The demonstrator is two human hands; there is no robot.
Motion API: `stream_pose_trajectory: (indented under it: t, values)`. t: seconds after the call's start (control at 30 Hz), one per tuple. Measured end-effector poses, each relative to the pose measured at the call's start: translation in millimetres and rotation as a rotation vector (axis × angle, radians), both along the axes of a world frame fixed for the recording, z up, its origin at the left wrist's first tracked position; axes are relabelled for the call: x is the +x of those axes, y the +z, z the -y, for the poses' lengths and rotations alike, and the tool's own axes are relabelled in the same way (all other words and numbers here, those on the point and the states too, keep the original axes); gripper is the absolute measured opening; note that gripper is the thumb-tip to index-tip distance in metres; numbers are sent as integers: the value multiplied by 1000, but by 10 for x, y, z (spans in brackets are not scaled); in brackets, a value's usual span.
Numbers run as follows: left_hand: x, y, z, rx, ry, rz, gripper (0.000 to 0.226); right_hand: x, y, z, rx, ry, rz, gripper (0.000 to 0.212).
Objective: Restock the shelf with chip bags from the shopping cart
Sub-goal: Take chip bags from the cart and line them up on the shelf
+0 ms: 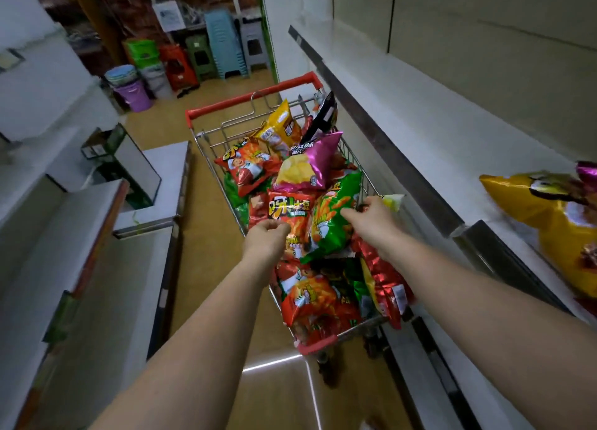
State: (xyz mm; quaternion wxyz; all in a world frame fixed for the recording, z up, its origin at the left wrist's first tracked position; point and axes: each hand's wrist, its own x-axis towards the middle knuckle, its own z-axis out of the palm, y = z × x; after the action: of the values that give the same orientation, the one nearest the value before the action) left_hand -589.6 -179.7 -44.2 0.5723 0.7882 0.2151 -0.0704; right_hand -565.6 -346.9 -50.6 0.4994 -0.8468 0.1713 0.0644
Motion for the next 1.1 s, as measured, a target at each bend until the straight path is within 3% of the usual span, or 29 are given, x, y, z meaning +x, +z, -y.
stream_pose_trajectory:
  t: [0.17, 0.4, 0.7, 0.97, 1.1]
  values:
    - [634, -280, -68, 61, 31, -36, 22, 555, -250, -78, -20, -60, -83, 73]
    - [1216, -696, -206, 105, 47, -171, 53, 883, -566, -295, -36, -139, -178, 97]
    - [1694, -1159, -351, 119, -82, -290, 101, 1102, -788, -498, -131, -278, -287, 119]
    - [1784, -1325, -495, 185, -198, -299, 113, 1133, -886, -612, -276, -294, -278, 113]
    - [1805, -1285, -551, 94, -283, -320, 138, 1111, -892, -635, -252, -307, -252, 112]
